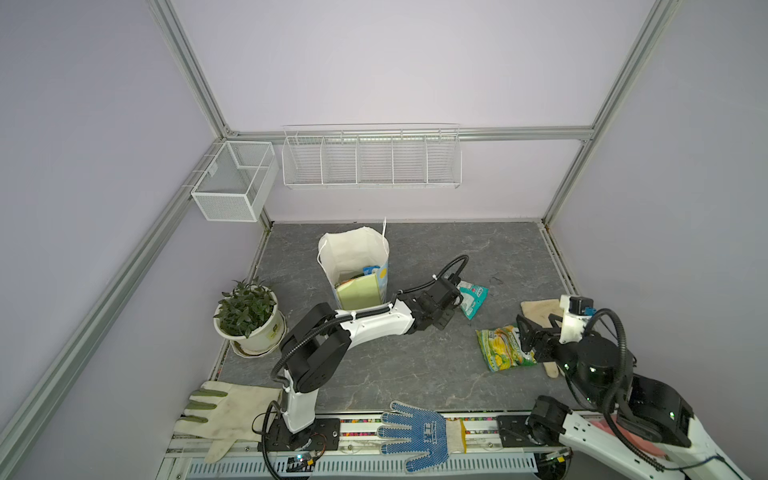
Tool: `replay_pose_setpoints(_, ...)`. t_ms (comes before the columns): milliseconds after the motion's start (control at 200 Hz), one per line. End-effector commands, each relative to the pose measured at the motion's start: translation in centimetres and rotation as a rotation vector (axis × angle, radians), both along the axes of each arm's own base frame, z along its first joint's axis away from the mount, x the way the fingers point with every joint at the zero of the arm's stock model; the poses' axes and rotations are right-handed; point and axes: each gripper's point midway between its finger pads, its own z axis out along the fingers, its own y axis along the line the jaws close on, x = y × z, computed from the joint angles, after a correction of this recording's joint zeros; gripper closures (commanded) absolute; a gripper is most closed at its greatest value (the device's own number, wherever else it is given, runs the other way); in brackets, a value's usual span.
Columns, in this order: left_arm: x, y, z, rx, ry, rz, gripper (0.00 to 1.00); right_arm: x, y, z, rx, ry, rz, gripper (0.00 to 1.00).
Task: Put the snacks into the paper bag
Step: 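Lift the chocolate bar with the left gripper and carry it toward the bag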
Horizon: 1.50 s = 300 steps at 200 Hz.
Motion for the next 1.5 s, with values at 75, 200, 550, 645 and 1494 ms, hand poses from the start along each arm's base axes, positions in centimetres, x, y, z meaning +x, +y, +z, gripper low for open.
replay_pose_setpoints(75, -0.1, 0.1, 2.2, -0.049, -0.013, 0.003, 0.99, 0.0, -0.4, -0.5, 0.005, 0.003, -0.025, 0.12)
replay_pose_setpoints(200, -0.2, 0.2, 3.2, -0.067, -0.019, 0.000, 0.99, 0.1, -0.4, -0.6, 0.005, 0.004, -0.024, 0.12)
replay_pose_setpoints(550, -0.6, 0.3, 7.0, -0.134, -0.050, -0.017, 0.99, 0.3, 0.0, -0.6, -0.005, 0.004, -0.022, 0.12)
replay_pose_setpoints(645, -0.8, 0.4, 8.1, -0.154, -0.058, -0.024, 0.99, 0.4, 0.1, -0.7, -0.006, 0.008, -0.019, 0.12)
replay_pose_setpoints(1494, -2.5, 3.1, 18.5, -0.384, -0.233, -0.056, 1.00, 0.4, 0.2, -1.5, -0.001, 0.025, -0.021, 0.12)
